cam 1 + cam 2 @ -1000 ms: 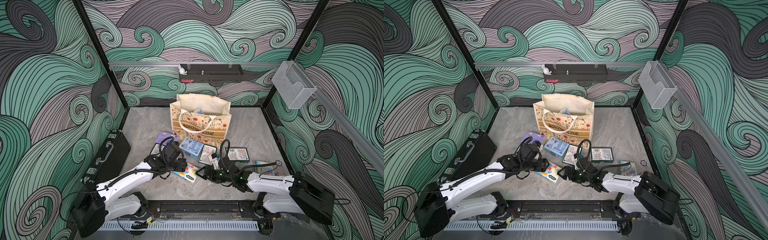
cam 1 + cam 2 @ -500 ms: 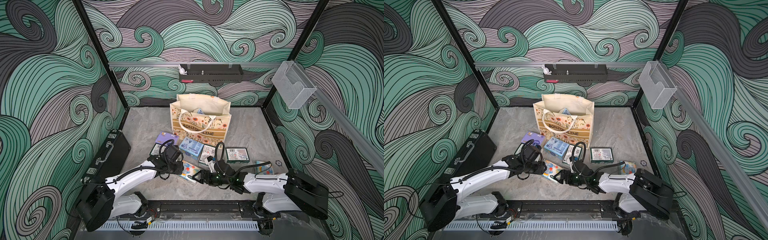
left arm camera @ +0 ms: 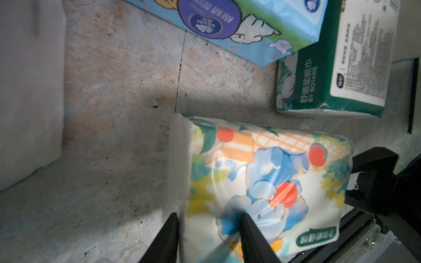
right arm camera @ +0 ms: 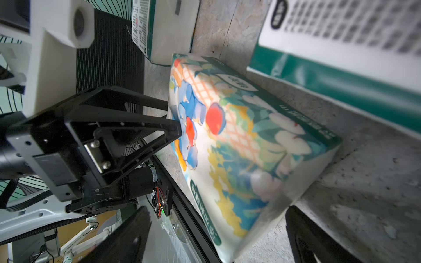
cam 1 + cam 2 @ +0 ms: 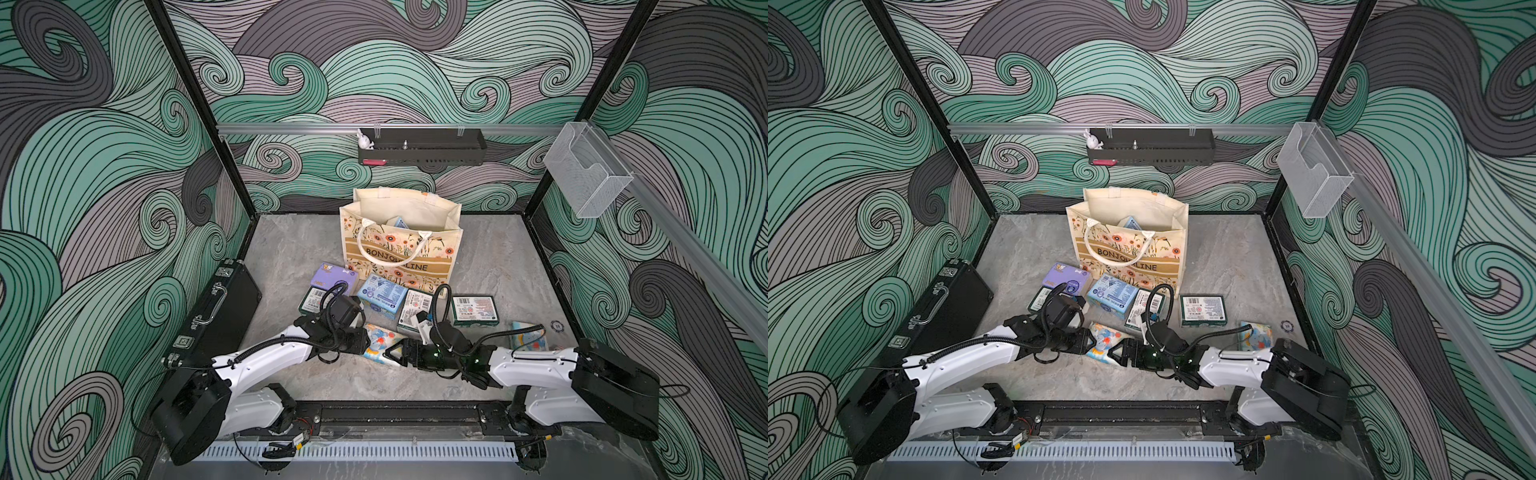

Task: Put tissues into the canvas bag
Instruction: Pick up the pack of facial tissues from the center of the board.

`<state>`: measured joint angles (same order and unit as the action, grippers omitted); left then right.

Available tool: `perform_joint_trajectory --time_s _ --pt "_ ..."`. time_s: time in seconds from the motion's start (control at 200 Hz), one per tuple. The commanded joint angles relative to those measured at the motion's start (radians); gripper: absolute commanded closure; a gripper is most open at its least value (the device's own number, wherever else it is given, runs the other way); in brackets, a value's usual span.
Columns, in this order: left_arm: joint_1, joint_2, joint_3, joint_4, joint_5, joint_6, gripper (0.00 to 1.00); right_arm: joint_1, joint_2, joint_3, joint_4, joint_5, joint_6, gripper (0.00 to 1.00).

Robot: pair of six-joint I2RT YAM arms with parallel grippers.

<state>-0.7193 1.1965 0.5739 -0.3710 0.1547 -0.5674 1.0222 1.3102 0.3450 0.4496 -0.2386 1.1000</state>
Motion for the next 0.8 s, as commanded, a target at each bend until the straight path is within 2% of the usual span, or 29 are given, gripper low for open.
perform_joint_trajectory --time_s 0.0,0.28,0.395,0.46,0.796 --pt "0.003 0.008 -0.038 -0.036 -0.003 -0.011 0.59 0.004 -0.053 -0.011 -0.062 0.062 -0.023 0.07" --pt "0.004 0.021 -0.078 -0.042 -0.037 -0.060 0.66 0.002 -0.068 0.025 -0.168 0.090 -0.060 0.07" --pt "0.006 0.047 -0.079 -0.053 -0.045 -0.086 0.68 -0.002 -0.036 0.011 -0.119 0.094 -0.035 0.07" --pt "0.007 0.059 -0.083 -0.060 -0.057 -0.101 0.73 -0.006 -0.013 0.008 -0.088 0.086 -0.025 0.07" --pt "0.014 0.067 -0.097 -0.065 -0.065 -0.131 0.73 -0.038 0.094 0.048 0.061 0.002 -0.021 0.07"
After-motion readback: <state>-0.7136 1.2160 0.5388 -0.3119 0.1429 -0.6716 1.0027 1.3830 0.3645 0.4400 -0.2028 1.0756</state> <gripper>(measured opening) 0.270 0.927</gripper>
